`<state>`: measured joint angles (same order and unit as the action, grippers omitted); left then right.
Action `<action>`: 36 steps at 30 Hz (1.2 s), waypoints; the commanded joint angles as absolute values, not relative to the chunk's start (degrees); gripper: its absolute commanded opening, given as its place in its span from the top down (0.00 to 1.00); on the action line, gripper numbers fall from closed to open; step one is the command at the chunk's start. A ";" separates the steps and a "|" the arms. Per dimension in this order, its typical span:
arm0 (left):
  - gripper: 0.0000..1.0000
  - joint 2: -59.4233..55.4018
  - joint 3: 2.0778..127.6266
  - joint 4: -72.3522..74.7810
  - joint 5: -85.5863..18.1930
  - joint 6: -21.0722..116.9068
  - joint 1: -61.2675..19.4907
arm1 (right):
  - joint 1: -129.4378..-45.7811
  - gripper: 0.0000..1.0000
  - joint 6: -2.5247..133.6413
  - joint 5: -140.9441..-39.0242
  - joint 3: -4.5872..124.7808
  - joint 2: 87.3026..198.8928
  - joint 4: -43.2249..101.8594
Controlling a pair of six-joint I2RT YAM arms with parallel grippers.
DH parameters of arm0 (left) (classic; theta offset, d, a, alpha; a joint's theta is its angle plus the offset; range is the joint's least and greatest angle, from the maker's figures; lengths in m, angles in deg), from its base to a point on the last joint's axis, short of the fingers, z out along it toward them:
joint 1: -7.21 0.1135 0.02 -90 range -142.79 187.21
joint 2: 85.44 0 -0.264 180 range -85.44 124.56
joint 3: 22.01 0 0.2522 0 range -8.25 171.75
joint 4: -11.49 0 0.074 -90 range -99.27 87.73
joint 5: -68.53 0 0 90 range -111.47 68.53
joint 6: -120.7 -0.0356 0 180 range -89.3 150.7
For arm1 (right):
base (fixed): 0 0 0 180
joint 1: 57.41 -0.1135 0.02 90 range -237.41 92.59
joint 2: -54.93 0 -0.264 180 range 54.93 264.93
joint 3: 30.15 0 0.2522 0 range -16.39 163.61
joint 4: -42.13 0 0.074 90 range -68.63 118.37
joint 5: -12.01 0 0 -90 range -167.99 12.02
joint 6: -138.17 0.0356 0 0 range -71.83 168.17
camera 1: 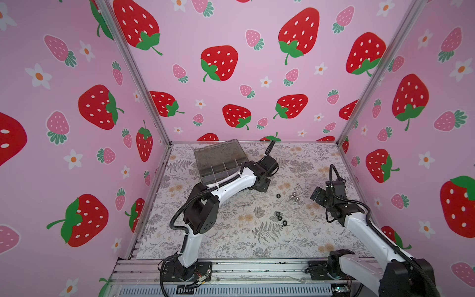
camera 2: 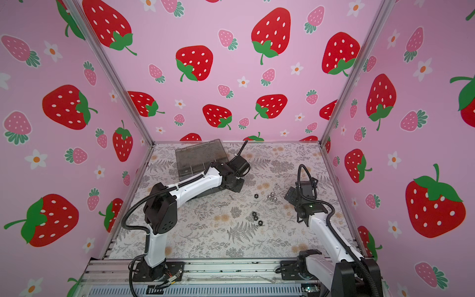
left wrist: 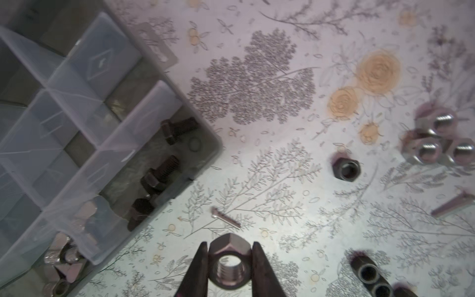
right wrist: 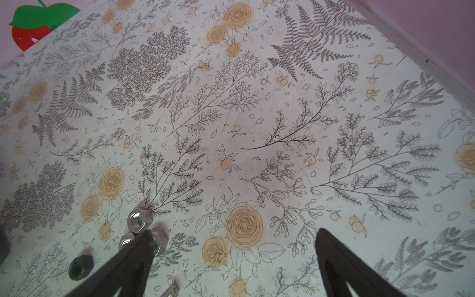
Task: Sort the screws and nuts into containers
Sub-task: Place the nut into the container.
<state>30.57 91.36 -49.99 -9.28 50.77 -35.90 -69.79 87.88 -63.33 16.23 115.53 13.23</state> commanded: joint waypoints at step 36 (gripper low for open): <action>0.78 32.94 85.14 -45.66 -8.55 49.53 -10.78 | -71.07 0.00 89.15 -62.52 20.69 119.58 14.49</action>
<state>33.10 86.33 -45.95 -8.41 48.81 -10.83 -70.79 88.16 -63.44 20.23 119.77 14.26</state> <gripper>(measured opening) 0.274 0.995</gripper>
